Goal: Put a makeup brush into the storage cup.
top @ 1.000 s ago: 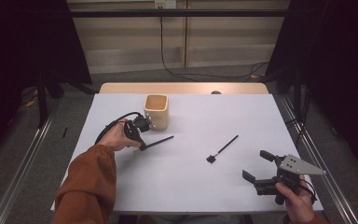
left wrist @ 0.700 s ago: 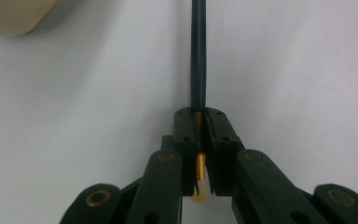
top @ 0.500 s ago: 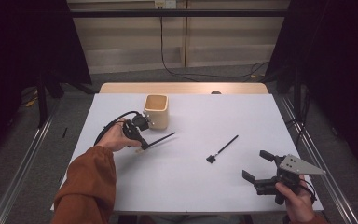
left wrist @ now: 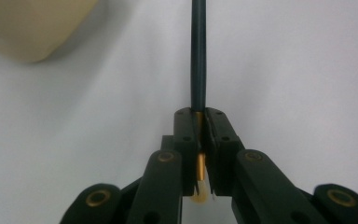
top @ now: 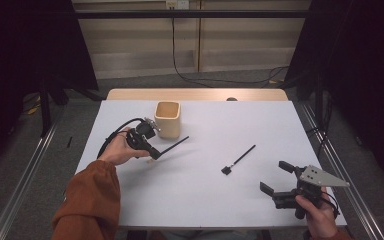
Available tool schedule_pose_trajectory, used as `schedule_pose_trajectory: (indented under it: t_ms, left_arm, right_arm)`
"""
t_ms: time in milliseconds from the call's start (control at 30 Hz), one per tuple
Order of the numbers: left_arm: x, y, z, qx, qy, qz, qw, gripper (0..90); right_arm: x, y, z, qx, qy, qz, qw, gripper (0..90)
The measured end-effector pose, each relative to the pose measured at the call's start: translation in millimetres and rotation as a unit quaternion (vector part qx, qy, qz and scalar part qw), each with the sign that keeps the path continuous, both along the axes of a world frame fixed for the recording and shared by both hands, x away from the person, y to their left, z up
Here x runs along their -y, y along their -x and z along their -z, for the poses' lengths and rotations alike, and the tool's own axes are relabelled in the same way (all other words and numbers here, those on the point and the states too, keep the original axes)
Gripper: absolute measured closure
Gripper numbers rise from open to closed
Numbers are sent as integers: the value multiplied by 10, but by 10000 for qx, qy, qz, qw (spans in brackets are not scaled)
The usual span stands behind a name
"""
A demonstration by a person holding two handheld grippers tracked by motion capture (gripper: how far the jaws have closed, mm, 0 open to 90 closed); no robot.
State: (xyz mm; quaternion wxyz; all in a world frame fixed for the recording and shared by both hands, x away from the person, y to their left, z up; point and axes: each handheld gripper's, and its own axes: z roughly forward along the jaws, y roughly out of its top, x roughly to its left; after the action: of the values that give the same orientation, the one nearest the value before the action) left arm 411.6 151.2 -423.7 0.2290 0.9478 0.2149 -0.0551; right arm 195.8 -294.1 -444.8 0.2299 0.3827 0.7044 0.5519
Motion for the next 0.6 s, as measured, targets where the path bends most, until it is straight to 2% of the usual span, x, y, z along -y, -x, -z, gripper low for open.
schedule_pose_trajectory:
  t_ms: [33, 67, 100, 167, 233, 267, 433, 467, 500, 600]
  left_arm:
    - [0, 17, -11, -4, 139, -102, 9999, 843]
    - [-12, 15, -28, 64, 170, -50, 9998, 843]
    - [-14, 28, -42, 57, 265, -113, 9996, 843]
    - [-31, 31, -72, 82, 342, -87, 9993, 843]
    - [-33, 55, -85, 44, 534, -271, 9982, 843]
    - [-44, 51, -95, 40, 530, -224, 9983, 843]
    - [-59, 94, -107, 176, 726, -319, 9967, 843]
    - [-53, 113, -105, 199, 838, -444, 9953, 843]
    - [-61, 116, -111, 231, 866, -436, 9950, 843]
    - [-88, 135, -127, 452, 1034, -554, 9921, 843]
  right_arm:
    - [0, -1, 0, 2, 1, 0, 10000, 0]
    - [0, 0, 0, 1, 1, 0, 10000, 0]
    - [0, 1, 0, 4, 0, -2, 10000, 0]
    - [0, 1, 0, 2, -1, -1, 10000, 0]
    - [0, 0, 0, 2, 3, -1, 10000, 0]
    - [0, 0, 0, 2, 1, -2, 10000, 0]
    - [0, -1, 0, 2, -4, 0, 10000, 0]
    - [0, -1, 0, 2, -6, -7, 10000, 0]
    - [1, 0, -1, 4, -6, -6, 10000, 0]
    - [2, -1, -1, 3, -10, 2, 10000, 0]
